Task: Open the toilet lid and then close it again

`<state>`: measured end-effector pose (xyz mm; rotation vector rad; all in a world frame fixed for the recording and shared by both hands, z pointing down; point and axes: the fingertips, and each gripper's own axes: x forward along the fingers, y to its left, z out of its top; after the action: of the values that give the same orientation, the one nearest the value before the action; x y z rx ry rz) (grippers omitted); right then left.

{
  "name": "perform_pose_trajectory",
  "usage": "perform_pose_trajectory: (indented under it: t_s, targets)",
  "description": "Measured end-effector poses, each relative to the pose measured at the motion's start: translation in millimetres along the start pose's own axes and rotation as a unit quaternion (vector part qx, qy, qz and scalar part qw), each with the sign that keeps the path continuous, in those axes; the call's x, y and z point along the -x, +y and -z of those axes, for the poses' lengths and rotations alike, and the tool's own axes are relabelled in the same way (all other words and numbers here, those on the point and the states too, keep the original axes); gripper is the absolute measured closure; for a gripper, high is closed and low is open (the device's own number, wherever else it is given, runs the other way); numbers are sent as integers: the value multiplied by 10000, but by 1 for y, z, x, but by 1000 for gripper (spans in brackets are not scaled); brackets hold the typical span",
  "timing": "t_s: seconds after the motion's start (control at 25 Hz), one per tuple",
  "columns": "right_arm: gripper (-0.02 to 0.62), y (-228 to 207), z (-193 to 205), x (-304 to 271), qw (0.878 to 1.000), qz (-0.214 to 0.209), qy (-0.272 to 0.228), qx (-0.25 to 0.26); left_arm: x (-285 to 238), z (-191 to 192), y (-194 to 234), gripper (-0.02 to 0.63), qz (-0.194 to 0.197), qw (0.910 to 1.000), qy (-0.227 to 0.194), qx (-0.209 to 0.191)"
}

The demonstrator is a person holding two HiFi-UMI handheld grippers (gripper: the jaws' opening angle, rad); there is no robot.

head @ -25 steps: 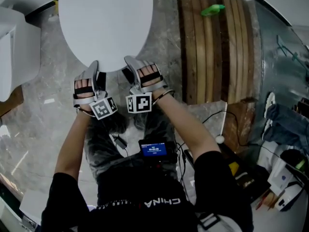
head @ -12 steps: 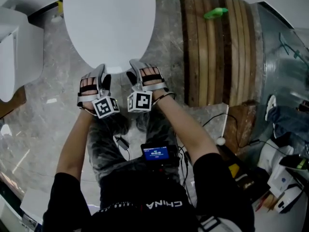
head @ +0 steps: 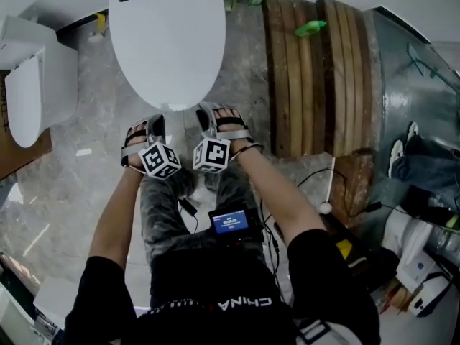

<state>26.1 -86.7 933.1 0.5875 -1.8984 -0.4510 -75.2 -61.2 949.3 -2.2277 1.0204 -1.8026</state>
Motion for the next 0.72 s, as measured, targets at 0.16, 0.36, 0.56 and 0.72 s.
perform_pose_trajectory:
  t_s: [0.16, 0.36, 0.56, 0.72]
  targets:
    - [567, -23, -16, 28, 9984, -39, 166, -548, 38, 7, 1, 597, 492, 9957, 284, 732]
    - [580, -50, -16, 75, 9922, -184, 375, -1175, 98, -1, 23, 597, 608, 9928, 124, 1026]
    - [581, -79, -17, 129, 9883, -198, 468, -1440, 149, -42, 43, 597, 501, 9948, -148, 872]
    - [581, -109, -22, 168, 9871, -111, 427, -1536, 183, -82, 64, 597, 206, 9966, -391, 694]
